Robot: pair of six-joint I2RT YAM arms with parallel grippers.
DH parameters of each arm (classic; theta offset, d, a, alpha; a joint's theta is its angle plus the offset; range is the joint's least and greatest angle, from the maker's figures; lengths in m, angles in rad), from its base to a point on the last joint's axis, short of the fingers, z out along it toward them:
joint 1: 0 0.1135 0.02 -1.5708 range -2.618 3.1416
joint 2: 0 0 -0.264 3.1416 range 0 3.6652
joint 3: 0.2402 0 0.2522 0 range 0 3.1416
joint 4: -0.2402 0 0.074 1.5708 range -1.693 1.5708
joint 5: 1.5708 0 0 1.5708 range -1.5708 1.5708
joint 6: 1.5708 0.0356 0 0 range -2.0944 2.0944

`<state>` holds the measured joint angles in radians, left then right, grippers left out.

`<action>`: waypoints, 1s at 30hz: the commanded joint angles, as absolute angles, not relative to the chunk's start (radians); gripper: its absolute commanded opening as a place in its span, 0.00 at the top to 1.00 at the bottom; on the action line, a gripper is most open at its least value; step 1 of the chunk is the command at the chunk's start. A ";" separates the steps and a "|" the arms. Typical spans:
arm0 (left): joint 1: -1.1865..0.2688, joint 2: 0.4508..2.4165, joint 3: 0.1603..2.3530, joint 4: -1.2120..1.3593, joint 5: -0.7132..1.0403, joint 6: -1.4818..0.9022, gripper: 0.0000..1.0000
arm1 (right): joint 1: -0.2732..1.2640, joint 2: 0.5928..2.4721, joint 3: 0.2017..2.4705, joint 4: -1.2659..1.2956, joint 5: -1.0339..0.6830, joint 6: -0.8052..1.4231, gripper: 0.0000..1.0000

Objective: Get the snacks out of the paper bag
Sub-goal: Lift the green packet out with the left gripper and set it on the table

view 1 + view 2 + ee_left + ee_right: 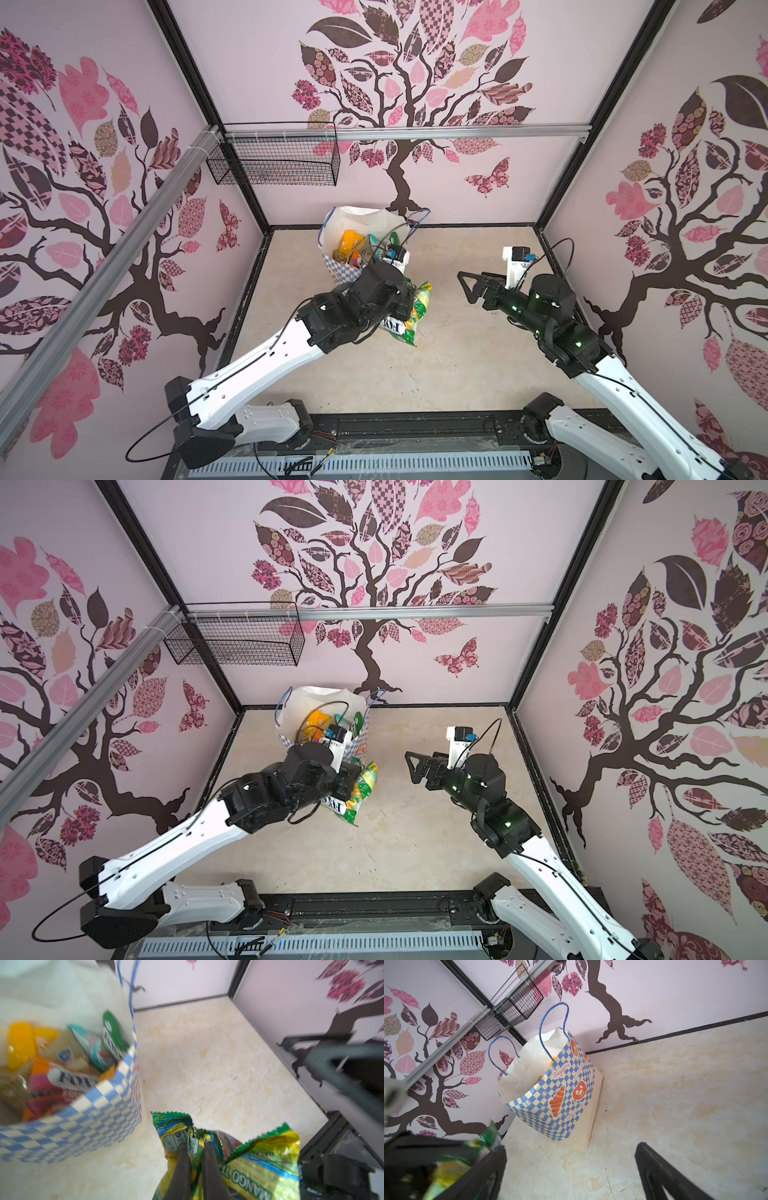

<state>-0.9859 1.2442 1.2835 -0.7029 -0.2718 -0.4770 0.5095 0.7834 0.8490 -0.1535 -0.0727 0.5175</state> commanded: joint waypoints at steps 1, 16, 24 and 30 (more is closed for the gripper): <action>-1.007 1.227 1.128 -0.539 -0.270 -0.631 1.00 | 0.514 0.760 0.837 -0.111 -0.025 0.529 0.00; -1.037 1.568 0.821 -0.128 -0.363 -0.637 1.00 | 0.514 0.828 0.834 -0.115 -0.140 0.548 0.00; -1.037 1.609 0.810 -0.089 -0.354 -0.642 0.77 | 0.514 0.810 0.816 -0.163 -0.118 0.524 0.00; -1.037 1.508 0.813 -0.125 -0.360 -0.612 0.55 | 0.514 0.803 0.815 -0.158 -0.108 0.522 0.00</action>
